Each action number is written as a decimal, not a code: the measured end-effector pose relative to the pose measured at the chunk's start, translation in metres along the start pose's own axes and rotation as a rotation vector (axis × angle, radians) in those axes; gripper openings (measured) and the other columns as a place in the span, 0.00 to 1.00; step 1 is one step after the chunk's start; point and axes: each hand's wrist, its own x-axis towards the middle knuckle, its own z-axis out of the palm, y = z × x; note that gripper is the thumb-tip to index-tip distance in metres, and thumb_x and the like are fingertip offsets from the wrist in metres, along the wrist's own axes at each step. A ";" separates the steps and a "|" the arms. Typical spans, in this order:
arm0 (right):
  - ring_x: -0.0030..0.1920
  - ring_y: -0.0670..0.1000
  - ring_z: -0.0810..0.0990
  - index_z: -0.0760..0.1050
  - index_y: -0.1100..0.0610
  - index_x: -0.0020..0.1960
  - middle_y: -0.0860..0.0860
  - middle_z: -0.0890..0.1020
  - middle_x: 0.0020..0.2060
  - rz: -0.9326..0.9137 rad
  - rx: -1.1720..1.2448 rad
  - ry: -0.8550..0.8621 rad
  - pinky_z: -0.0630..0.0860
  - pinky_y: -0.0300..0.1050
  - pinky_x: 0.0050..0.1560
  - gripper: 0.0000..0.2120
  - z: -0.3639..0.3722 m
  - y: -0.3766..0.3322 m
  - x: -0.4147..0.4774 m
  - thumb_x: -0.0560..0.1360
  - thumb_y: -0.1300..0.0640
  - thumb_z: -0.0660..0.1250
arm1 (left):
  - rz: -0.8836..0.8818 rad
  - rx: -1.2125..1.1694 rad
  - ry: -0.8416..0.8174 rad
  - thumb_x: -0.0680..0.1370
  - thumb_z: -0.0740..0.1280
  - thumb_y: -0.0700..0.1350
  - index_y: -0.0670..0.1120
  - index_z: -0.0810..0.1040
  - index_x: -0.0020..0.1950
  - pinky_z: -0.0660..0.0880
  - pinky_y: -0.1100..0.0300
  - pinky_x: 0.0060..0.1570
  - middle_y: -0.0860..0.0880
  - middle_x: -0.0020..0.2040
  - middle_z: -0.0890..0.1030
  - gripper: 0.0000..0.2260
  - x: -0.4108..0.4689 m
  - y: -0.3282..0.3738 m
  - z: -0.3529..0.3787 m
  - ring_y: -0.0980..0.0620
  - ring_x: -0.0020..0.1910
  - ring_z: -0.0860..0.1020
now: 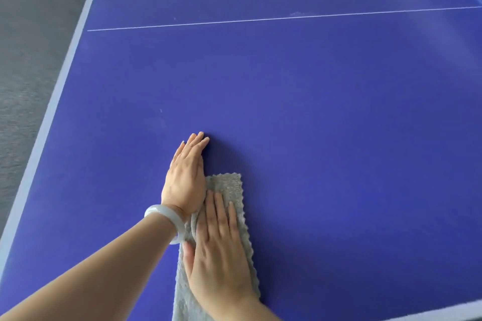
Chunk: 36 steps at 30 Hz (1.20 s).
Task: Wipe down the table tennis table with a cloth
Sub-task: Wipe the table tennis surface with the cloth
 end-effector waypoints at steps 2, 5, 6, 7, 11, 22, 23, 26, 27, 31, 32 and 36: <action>0.79 0.55 0.57 0.62 0.59 0.78 0.55 0.61 0.78 -0.084 0.000 -0.011 0.57 0.56 0.75 0.29 -0.015 0.048 -0.009 0.81 0.46 0.55 | 0.005 0.022 0.014 0.83 0.51 0.34 0.44 0.69 0.74 0.49 0.61 0.77 0.50 0.77 0.65 0.21 0.001 0.000 -0.001 0.54 0.77 0.59; 0.79 0.53 0.56 0.59 0.59 0.79 0.54 0.60 0.78 0.140 -0.104 0.040 0.56 0.55 0.78 0.29 -0.041 0.157 -0.017 0.83 0.46 0.47 | -0.005 0.052 0.022 0.82 0.53 0.34 0.43 0.69 0.74 0.46 0.65 0.76 0.49 0.77 0.65 0.21 0.001 0.003 0.001 0.54 0.77 0.59; 0.79 0.53 0.56 0.59 0.60 0.79 0.55 0.60 0.78 0.284 -0.119 0.057 0.53 0.54 0.79 0.30 -0.050 0.193 -0.015 0.82 0.46 0.44 | -0.008 0.061 0.022 0.82 0.54 0.34 0.42 0.69 0.74 0.45 0.66 0.75 0.49 0.77 0.65 0.21 0.000 0.003 0.002 0.54 0.77 0.58; 0.80 0.53 0.55 0.57 0.61 0.79 0.56 0.59 0.79 0.437 -0.104 0.063 0.51 0.54 0.79 0.30 -0.059 0.223 -0.012 0.83 0.47 0.43 | -0.011 0.068 0.019 0.81 0.54 0.35 0.42 0.69 0.74 0.45 0.66 0.75 0.49 0.77 0.64 0.21 0.000 0.004 0.002 0.53 0.78 0.58; 0.80 0.57 0.52 0.54 0.65 0.79 0.59 0.57 0.79 0.799 -0.032 0.131 0.50 0.56 0.79 0.28 -0.059 0.238 0.008 0.83 0.52 0.49 | -0.016 0.098 0.022 0.81 0.56 0.36 0.42 0.68 0.74 0.45 0.62 0.76 0.49 0.78 0.63 0.21 0.000 0.008 0.003 0.52 0.78 0.57; 0.80 0.51 0.51 0.61 0.57 0.79 0.53 0.58 0.79 -0.107 -0.023 0.043 0.53 0.54 0.79 0.27 -0.027 0.128 0.006 0.83 0.47 0.50 | 0.031 0.271 -0.006 0.81 0.57 0.36 0.38 0.67 0.74 0.52 0.50 0.77 0.42 0.76 0.64 0.20 0.001 0.015 0.008 0.44 0.77 0.59; 0.80 0.50 0.51 0.60 0.56 0.79 0.52 0.57 0.80 -0.075 -0.032 0.033 0.52 0.54 0.79 0.27 -0.035 0.158 0.004 0.83 0.47 0.50 | 0.033 0.292 -0.004 0.81 0.57 0.35 0.37 0.67 0.73 0.52 0.49 0.77 0.41 0.76 0.64 0.20 -0.001 0.017 0.009 0.43 0.77 0.60; 0.80 0.53 0.54 0.59 0.59 0.79 0.55 0.59 0.79 0.234 -0.101 0.072 0.50 0.52 0.79 0.27 -0.062 0.265 0.003 0.83 0.49 0.52 | 0.043 0.391 -0.028 0.80 0.52 0.35 0.32 0.67 0.72 0.54 0.44 0.76 0.35 0.74 0.65 0.21 -0.003 0.022 0.011 0.36 0.75 0.61; 0.79 0.54 0.56 0.60 0.60 0.78 0.56 0.60 0.78 0.378 -0.107 0.096 0.50 0.51 0.79 0.27 -0.071 0.299 0.001 0.83 0.49 0.52 | 0.037 0.445 -0.051 0.78 0.53 0.35 0.30 0.67 0.71 0.56 0.41 0.75 0.33 0.73 0.66 0.22 -0.003 0.025 0.009 0.34 0.74 0.62; 0.80 0.54 0.53 0.53 0.60 0.80 0.57 0.57 0.79 0.651 -0.067 0.114 0.49 0.53 0.79 0.30 -0.094 0.379 -0.010 0.83 0.46 0.47 | 0.112 0.630 -0.114 0.69 0.60 0.25 0.25 0.72 0.62 0.71 0.30 0.60 0.26 0.63 0.73 0.22 0.007 0.064 0.025 0.24 0.62 0.72; 0.80 0.54 0.53 0.53 0.60 0.80 0.56 0.57 0.79 0.640 -0.080 0.117 0.50 0.54 0.79 0.30 -0.094 0.382 -0.010 0.83 0.46 0.47 | 0.208 0.633 -0.110 0.69 0.58 0.28 0.26 0.74 0.60 0.72 0.30 0.58 0.27 0.61 0.75 0.20 0.011 0.082 0.037 0.25 0.60 0.75; 0.80 0.55 0.52 0.53 0.59 0.80 0.57 0.57 0.79 0.590 -0.111 0.113 0.49 0.54 0.79 0.29 -0.094 0.381 -0.011 0.83 0.47 0.48 | 0.430 0.486 -0.144 0.74 0.60 0.34 0.31 0.75 0.64 0.67 0.37 0.68 0.32 0.67 0.74 0.19 0.041 0.174 0.104 0.32 0.66 0.73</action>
